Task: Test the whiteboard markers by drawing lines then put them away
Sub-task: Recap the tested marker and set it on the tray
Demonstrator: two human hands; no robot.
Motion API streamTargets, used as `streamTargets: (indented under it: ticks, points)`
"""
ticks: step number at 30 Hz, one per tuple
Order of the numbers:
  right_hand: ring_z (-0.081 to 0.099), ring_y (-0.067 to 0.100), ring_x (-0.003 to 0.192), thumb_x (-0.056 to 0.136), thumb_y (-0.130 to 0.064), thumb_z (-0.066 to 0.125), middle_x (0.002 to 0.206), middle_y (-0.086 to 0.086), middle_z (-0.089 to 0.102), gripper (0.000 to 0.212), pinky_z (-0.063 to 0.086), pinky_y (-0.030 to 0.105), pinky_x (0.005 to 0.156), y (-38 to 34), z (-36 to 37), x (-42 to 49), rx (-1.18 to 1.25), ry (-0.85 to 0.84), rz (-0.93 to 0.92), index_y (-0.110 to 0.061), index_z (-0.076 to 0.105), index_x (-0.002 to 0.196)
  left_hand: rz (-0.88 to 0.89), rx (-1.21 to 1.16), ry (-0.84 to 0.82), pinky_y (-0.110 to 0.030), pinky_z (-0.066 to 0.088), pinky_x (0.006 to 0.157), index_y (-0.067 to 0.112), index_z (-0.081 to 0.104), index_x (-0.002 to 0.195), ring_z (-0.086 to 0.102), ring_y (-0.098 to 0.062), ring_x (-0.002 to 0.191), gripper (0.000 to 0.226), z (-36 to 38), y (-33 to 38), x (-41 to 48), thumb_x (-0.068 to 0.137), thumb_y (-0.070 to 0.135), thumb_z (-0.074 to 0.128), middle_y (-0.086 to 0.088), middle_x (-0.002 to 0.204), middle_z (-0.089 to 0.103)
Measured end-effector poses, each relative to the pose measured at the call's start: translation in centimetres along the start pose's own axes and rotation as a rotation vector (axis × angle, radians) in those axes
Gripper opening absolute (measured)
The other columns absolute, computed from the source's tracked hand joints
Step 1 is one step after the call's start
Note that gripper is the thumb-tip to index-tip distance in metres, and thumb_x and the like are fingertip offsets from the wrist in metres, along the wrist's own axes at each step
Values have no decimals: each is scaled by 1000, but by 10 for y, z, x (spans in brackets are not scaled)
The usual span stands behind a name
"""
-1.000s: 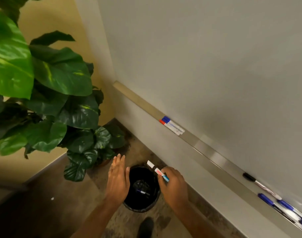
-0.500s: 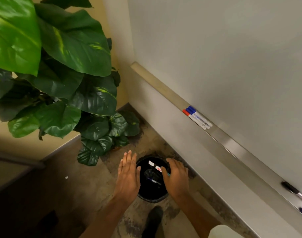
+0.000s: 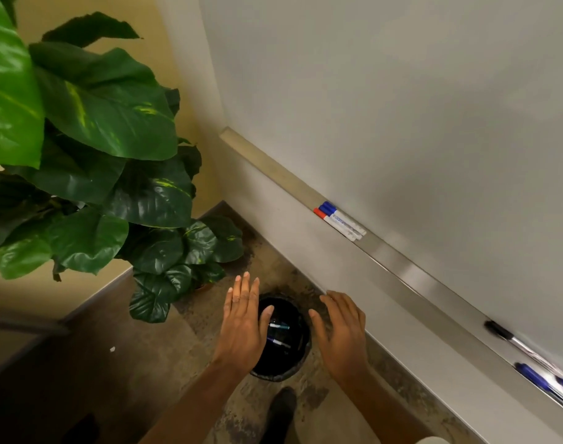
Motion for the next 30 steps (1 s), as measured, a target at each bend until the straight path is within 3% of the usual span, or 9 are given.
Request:
streamTargets:
  ticks: [5,9,13,16,20,25,30]
  points:
    - [51,26,130,94,-35,64,133,6,62,39,41,47,106,16,-42,-6,-24,85,-26,-10,67,123,115,-18,-31,-40,3,127,12,18,162,-5,-17,158,69,-4,57,8,108,54,17,-7,171,7]
    - [46,23,135,98,-42,53,139,4,58,40,35,43,111,34,-80,-11,-70,118,0,-15,63,126,209,-11,-43,-36,-2,127,13,16,163,-7,-16,158,69,0,107,12,108,55,16,-6,172,5]
    - [38,21,140,102,-47,43,145,2,52,44,19,36,119,56,-116,-23,-124,127,56,-18,59,131,302,-19,-69,-35,-7,127,20,3,163,-13,-14,157,69,7,156,12,107,60,9,-1,171,-7]
    - [32,18,144,102,-48,43,149,1,48,45,7,30,122,77,-141,-35,-143,153,124,-20,57,134,384,-43,-96,-34,-8,127,19,6,163,-9,-15,158,67,15,192,10,108,56,18,0,171,-6]
    - [29,17,146,97,-44,56,151,-1,45,44,14,35,122,109,-169,-54,-188,191,185,-22,55,136,472,-69,-143,-31,-13,126,19,8,163,-10,-15,158,67,28,241,6,108,56,19,-2,172,-2]
    - [26,20,149,99,-50,50,156,-1,39,49,22,45,118,152,-204,-82,-261,214,302,-24,51,140,589,-46,-202,-31,-17,124,21,0,163,-18,-13,156,69,47,296,-3,107,60,10,0,171,-13]
    - [28,21,146,100,-53,43,153,2,44,49,18,40,119,189,-235,-110,-335,246,364,-22,53,137,664,-11,-266,-33,-16,124,21,-3,163,-21,-12,155,73,71,341,-14,104,64,4,2,170,-17]
Point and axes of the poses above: each hand's wrist, its own x-axis towards the middle knuckle, its own z-axis out of the palm, y = z × x, the point moved 4 cm from there along x, towards the middle knuckle
